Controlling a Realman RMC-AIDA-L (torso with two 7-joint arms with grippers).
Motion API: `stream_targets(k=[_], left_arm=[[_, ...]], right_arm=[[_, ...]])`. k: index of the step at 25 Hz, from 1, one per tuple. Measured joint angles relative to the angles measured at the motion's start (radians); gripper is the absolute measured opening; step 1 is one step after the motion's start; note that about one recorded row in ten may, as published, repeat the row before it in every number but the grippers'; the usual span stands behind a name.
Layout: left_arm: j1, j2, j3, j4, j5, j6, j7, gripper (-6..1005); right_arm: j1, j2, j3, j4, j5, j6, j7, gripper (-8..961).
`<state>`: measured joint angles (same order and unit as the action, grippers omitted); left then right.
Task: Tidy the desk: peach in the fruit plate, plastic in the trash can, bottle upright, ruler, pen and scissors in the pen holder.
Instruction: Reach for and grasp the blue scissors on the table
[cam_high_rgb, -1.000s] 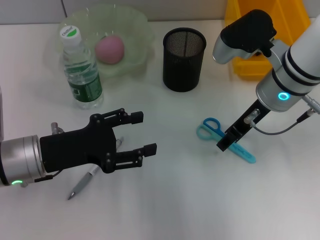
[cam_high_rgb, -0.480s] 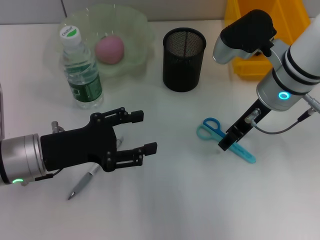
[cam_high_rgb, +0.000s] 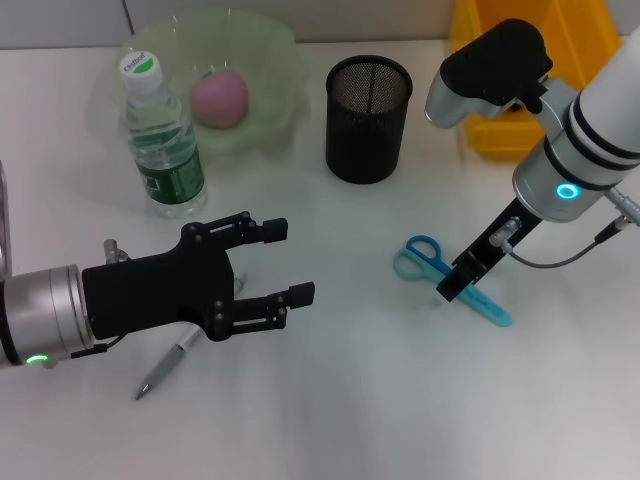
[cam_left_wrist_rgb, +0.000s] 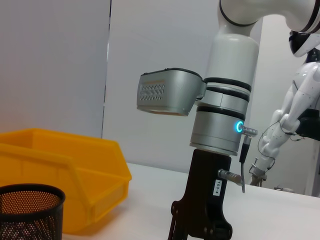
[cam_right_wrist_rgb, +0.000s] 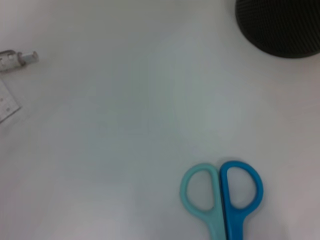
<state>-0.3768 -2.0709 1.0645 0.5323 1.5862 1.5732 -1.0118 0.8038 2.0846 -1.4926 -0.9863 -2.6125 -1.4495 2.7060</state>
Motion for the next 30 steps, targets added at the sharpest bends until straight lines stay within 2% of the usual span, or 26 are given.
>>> stream_targets(k=[30], left_arm=[[-0.005, 0.002, -0.012, 0.000, 0.000, -0.001, 0.001, 789]], right_arm=[[0.002, 0.001, -0.004, 0.018, 0.000, 0.018, -0.007, 593]])
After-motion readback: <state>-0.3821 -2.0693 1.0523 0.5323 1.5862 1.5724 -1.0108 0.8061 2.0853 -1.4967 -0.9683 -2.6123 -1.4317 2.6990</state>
